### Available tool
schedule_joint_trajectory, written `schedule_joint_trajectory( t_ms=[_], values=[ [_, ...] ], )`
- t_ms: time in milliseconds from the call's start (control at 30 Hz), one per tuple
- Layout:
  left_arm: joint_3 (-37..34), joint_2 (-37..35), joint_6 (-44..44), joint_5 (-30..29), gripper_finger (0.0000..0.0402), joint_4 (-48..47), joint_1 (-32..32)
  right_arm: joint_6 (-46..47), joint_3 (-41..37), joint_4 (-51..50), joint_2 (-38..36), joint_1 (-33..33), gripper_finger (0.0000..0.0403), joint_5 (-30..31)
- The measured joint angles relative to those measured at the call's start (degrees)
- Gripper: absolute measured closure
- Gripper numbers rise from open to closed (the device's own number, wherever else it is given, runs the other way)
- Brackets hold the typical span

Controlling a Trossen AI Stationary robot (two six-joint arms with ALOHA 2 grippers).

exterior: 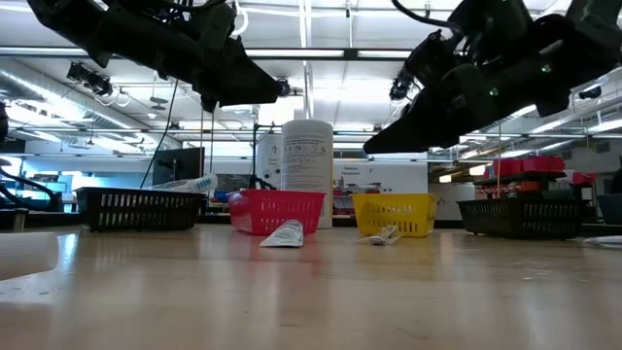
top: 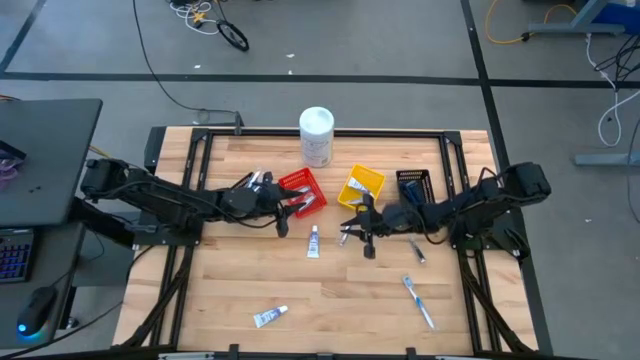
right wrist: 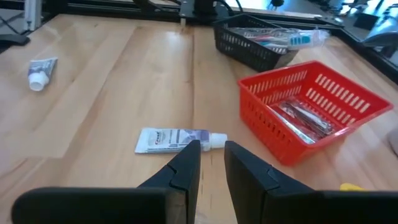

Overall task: Pick & Place Travel size toiletries
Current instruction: Put the left silver nail clipper into the red basket

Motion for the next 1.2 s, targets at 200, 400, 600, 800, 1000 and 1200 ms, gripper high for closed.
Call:
schedule_joint_trajectory(
  t_ms=[200,400,600,800,1000,1200],
  values=[
    [0.0,0.0,3.93,-0.65,0.0248,0.02,0.02,-0.75,0.0,-0.02,0.0,-3.88,0.0302,-6.22],
    [0.0,0.0,5.51,-1.09,0.0248,0.0,0.04,-3.66,0.0,-1.24,0.0,-7.09,0.0282,-15.06],
    [0.0,-0.02,4.61,-1.09,0.0248,-0.02,0.04,-4.61,0.0,-4.16,0.0,-8.1,0.0277,-20.99],
    [0.0,-0.04,4.5,-1.11,0.0248,0.06,0.04,-10.34,6.96,-19.61,0.21,-8.08,0.0277,-21.09],
    [0.0,-0.04,1.29,-1.08,0.0248,0.32,0.03,-15.96,20.17,-37.78,6.8,-8.02,0.0277,-21.1],
    [0.0,-0.04,-5.28,-0.66,0.0248,-0.22,-0.05,-17.81,26.8,-45.06,13.73,-8.02,0.027,-21.0]
  ],
)
